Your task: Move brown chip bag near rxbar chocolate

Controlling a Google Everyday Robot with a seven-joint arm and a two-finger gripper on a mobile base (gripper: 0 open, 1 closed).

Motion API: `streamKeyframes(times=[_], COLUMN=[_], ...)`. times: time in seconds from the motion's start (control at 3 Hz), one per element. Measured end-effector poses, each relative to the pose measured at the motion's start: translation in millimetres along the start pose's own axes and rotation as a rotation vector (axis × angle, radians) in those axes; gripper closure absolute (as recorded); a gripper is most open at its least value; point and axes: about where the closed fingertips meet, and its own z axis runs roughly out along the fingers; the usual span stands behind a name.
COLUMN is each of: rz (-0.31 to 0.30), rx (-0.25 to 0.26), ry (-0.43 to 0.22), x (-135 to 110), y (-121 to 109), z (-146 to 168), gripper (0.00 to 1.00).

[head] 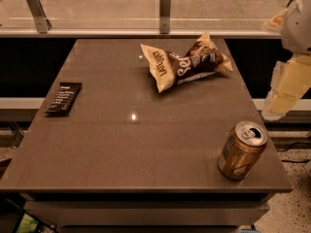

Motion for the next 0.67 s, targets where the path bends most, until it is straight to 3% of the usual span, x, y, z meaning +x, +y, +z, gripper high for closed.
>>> streamKeyframes(times=[0.67], rz=[-0.048], rx=[0.05], ry=[0.019], x=[-17.8], y=[-17.6], z=[11.3], gripper=[0.0])
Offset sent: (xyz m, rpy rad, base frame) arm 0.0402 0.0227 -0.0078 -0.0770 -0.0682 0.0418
